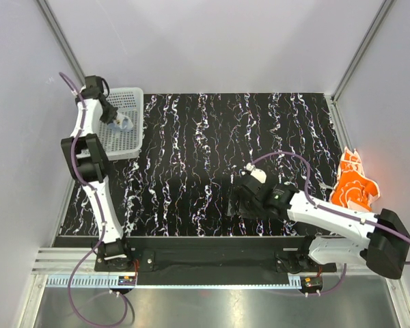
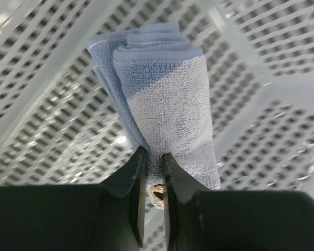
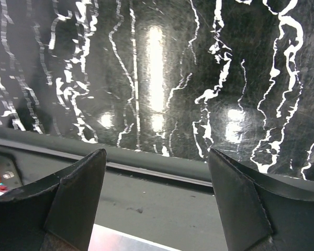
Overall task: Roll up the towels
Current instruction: Place the rolled towel into the container
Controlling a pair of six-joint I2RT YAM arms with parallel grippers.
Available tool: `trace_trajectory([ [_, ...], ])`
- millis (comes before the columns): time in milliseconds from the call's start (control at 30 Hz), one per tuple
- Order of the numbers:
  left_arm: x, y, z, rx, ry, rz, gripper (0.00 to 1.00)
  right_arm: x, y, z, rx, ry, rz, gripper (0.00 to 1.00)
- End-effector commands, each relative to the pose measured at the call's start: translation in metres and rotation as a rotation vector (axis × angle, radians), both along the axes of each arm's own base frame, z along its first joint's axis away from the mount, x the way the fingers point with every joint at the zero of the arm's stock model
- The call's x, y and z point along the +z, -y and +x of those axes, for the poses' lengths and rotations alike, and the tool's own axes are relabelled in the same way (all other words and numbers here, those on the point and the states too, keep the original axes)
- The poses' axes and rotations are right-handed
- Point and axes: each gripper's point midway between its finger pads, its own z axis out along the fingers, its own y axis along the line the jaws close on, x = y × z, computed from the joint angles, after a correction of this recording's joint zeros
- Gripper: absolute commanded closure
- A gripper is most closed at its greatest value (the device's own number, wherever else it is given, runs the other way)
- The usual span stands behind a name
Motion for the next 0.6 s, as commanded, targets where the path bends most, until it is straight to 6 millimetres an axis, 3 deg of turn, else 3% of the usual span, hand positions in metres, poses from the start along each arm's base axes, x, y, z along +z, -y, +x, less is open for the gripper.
trace_trajectory([
  [0,0.019,-0.002,0.034,0.053,0.104,0.013,1.00,0.006,0.000,0.011,-0.005,0.034,-0.029,0.14],
  [33,0.009,0.001,0.040,0.051,0.101,0.012,1.00,0.005,-0.001,0.011,-0.006,0.032,-0.031,0.14],
  [100,0.010,0.001,0.051,0.067,0.129,0.010,1.00,0.000,0.000,0.011,-0.004,0.019,-0.049,0.14],
  [133,0.000,0.002,0.055,0.070,0.125,-0.002,1.00,-0.003,0.000,0.011,-0.002,0.014,-0.058,0.14],
  [300,-0.012,0.010,0.078,0.110,0.204,-0.078,1.00,-0.008,-0.003,0.012,-0.002,0.003,-0.071,0.14],
  [533,-0.021,0.019,0.094,0.198,0.292,-0.189,1.00,-0.021,-0.010,0.012,0.006,-0.028,-0.082,0.14],
  [567,-0.029,0.021,0.091,0.213,0.281,-0.201,1.00,-0.022,-0.011,0.012,0.006,-0.034,-0.082,0.14],
])
